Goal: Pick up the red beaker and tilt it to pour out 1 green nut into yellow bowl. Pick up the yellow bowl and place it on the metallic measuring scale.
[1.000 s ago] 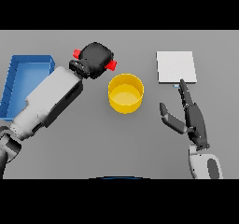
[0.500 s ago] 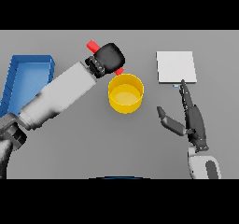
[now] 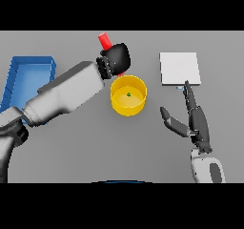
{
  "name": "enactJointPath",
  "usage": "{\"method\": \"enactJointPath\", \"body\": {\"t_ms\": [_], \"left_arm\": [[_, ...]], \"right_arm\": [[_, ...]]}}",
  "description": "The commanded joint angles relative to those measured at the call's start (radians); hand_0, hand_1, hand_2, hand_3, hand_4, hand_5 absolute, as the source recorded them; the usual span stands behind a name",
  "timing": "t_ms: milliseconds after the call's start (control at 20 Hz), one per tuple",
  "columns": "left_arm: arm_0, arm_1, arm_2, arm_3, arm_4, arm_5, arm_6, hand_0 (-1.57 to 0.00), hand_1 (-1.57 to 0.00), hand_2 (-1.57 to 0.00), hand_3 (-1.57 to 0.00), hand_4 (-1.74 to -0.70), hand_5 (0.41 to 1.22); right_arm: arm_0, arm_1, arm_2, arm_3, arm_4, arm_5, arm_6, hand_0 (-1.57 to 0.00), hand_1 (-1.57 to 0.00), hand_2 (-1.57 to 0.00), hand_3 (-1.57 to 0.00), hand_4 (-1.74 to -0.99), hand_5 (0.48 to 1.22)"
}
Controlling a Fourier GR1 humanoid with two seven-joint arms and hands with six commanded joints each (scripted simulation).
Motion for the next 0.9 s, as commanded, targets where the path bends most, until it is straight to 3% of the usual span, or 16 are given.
{"method": "enactJointPath", "body": {"t_ms": [0,200,450,500,700,850], "left_arm": [[0.0,0.007,-0.016,0.003,-0.017,0.015,-0.016,-1.57,-1.57,-1.57,-1.57,-1.73,1.221],[-0.034,-0.022,-0.07,0.018,-0.085,0.017,-0.012,-1.57,-1.57,-1.57,-1.57,-1.73,1.221],[-0.173,-0.027,-0.095,0.034,-0.145,0.007,-0.073,-1.57,-1.57,-1.57,-1.57,-1.73,1.221],[-0.224,-0.017,-0.093,0.059,-0.157,0.018,-0.09,-1.57,-1.57,-1.57,-1.57,-1.73,1.221],[-0.341,0.046,0.03,0.158,-0.109,0.074,-0.092,-1.57,-1.57,-1.57,-1.57,-1.72,1.221],[-0.432,0.075,0.174,0.285,-0.029,0.054,-0.033,-1.57,-1.57,-1.57,-1.57,-1.73,1.221]], "right_arm": [[0.007,-0.003,0.007,0.002,0.013,-0.001,-0.016,0.0,0.0,0.0,0.0,-1.132,0.573],[-0.004,0.005,0.009,-0.001,0.011,-0.004,-0.013,0.0,0.0,0.0,0.0,-1.133,0.579],[0.021,0.004,0.004,-0.016,0.002,-0.003,-0.021,0.0,0.0,0.0,0.0,-1.137,0.568],[0.01,0.004,0.004,-0.017,0.002,-0.002,0.0,0.0,0.0,0.0,0.0,-1.138,0.565],[-0.002,0.003,0.011,-0.01,0.013,-0.005,-0.016,0.0,0.0,0.0,0.0,-1.131,0.553],[-0.011,0.01,0.015,0.001,-0.009,0.016,-0.031,0.0,0.0,0.0,0.0,-1.105,0.559]]}}
